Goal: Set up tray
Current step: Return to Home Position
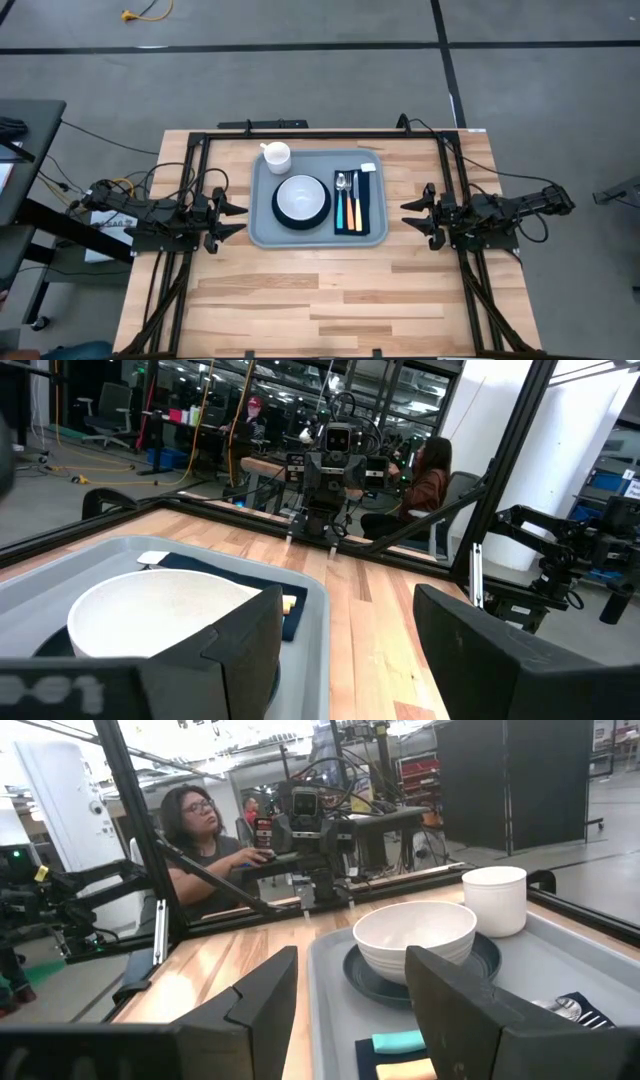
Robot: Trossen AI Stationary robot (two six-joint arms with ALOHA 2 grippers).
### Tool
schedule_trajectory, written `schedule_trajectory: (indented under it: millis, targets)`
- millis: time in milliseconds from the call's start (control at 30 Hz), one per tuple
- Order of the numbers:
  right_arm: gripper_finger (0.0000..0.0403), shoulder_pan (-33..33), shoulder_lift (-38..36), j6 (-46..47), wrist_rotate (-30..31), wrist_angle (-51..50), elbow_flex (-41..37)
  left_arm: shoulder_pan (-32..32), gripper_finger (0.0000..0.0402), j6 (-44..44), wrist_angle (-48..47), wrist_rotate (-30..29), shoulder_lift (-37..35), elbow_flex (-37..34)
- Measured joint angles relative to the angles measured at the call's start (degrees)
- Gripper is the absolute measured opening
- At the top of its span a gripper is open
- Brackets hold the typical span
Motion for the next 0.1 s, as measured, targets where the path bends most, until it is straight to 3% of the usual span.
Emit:
schedule_trajectory:
  millis: [100]
  targets:
    - [0.0178, 0.0, 0.0, 0.0, 0.0, 0.0, 0.0, 0.0, 0.0214, 0.0, 0.0, 0.0, 0.0, 0.0]
